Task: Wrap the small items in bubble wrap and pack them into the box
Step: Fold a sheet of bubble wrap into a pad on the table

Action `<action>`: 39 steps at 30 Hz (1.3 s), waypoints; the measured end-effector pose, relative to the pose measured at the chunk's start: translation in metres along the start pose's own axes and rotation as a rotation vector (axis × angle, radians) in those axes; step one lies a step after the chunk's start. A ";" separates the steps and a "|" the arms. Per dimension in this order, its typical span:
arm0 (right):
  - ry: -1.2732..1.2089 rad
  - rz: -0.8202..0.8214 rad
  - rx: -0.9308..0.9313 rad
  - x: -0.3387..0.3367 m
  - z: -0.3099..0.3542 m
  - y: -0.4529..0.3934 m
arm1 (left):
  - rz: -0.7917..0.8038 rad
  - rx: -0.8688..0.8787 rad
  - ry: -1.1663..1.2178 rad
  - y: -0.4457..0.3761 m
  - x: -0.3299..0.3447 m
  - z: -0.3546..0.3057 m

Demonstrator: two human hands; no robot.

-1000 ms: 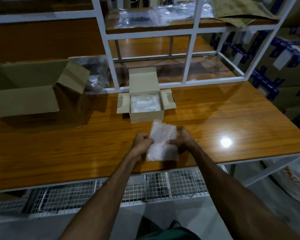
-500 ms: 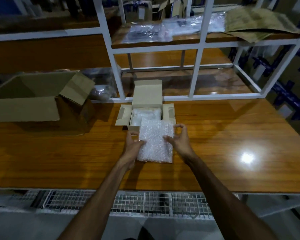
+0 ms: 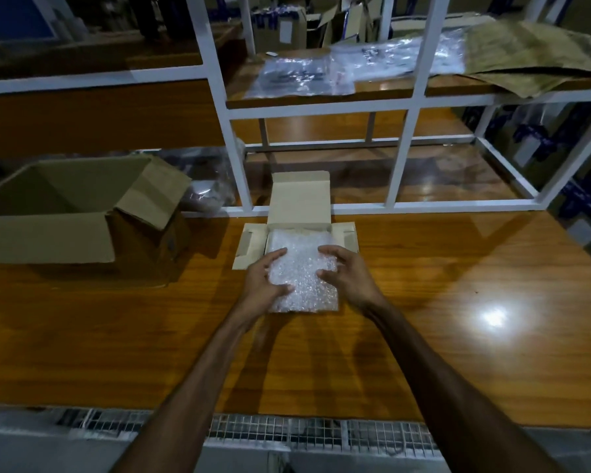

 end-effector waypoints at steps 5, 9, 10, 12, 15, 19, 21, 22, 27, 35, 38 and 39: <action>0.215 0.036 0.051 0.002 -0.001 -0.058 | 0.000 0.032 -0.213 -0.064 -0.021 -0.025; 0.414 0.066 0.115 0.007 -0.010 -0.090 | 0.006 0.090 -0.543 -0.107 -0.026 -0.024; 0.435 0.084 0.151 0.008 -0.012 -0.094 | 0.002 0.070 -0.590 -0.116 -0.026 -0.020; 0.459 0.116 0.195 0.010 -0.015 -0.101 | -0.015 0.060 -0.688 -0.124 -0.026 -0.016; 0.643 0.223 0.184 0.015 -0.014 -0.110 | -0.025 0.061 -0.825 -0.123 -0.024 -0.014; 1.041 0.343 0.064 0.028 -0.003 -0.113 | -0.105 0.239 -1.192 -0.112 -0.017 -0.025; 1.229 0.332 -0.052 0.037 0.001 -0.113 | -0.106 0.351 -1.165 -0.108 -0.011 -0.027; 1.276 0.318 -0.100 0.041 0.002 -0.113 | -0.071 0.374 -1.110 -0.107 -0.007 -0.027; 1.208 0.436 -0.083 0.053 -0.021 -0.108 | 0.097 0.297 -1.238 -0.127 0.014 0.000; 1.259 0.524 -0.015 0.047 -0.052 -0.101 | 0.088 0.245 -1.347 -0.134 0.014 0.010; 1.262 0.552 0.007 0.047 -0.052 -0.103 | 0.081 0.223 -1.347 -0.135 0.010 0.006; 1.271 0.566 0.017 0.046 -0.052 -0.104 | 0.093 0.217 -1.358 -0.136 0.007 0.005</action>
Point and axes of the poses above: each hand's wrist, its own y-axis away from the middle knuckle, its own x-axis out of the palm, z = x × y, the point moved 4 cm from there along -y, towards the middle knuckle, and after that the axes turned 11 degrees about -x, right-handed, at the moved point
